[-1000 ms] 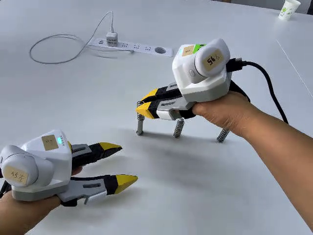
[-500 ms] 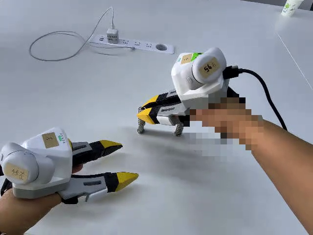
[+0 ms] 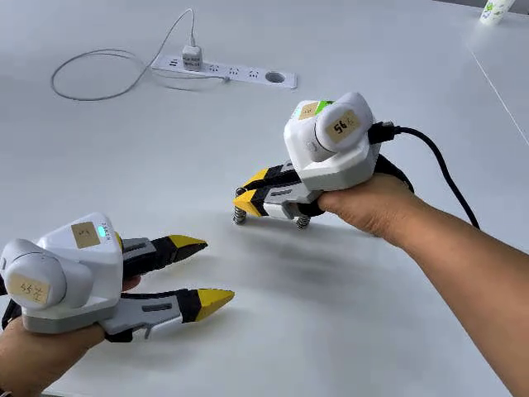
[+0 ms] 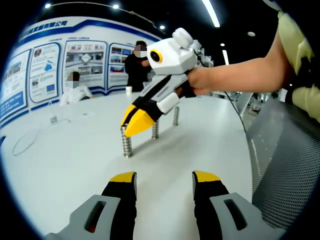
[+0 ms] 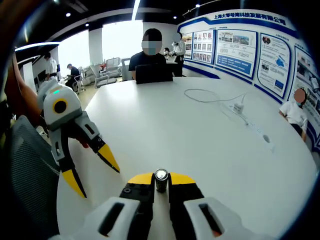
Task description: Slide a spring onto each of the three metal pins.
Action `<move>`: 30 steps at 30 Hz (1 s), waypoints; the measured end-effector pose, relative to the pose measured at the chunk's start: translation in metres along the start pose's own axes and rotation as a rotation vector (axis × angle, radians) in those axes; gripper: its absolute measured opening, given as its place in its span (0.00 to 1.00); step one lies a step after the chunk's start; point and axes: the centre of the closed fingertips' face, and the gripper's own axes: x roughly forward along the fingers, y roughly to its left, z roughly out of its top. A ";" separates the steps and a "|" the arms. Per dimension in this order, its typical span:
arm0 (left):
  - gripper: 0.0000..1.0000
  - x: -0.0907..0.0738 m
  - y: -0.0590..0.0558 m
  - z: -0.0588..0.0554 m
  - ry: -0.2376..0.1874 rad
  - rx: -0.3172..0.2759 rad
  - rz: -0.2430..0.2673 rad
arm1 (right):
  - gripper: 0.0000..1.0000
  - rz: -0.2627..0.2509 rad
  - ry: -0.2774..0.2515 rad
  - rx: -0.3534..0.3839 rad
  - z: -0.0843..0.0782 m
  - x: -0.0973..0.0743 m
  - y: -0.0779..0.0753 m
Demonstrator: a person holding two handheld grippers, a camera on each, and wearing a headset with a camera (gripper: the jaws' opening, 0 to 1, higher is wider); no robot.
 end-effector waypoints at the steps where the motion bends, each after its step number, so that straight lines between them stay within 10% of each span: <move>1: 0.46 0.000 0.000 0.000 0.001 0.000 0.000 | 0.12 -0.002 0.004 0.001 -0.001 0.000 0.000; 30: 0.46 -0.001 0.000 0.004 -0.001 0.004 0.001 | 0.13 -0.025 0.045 0.013 -0.020 0.002 -0.006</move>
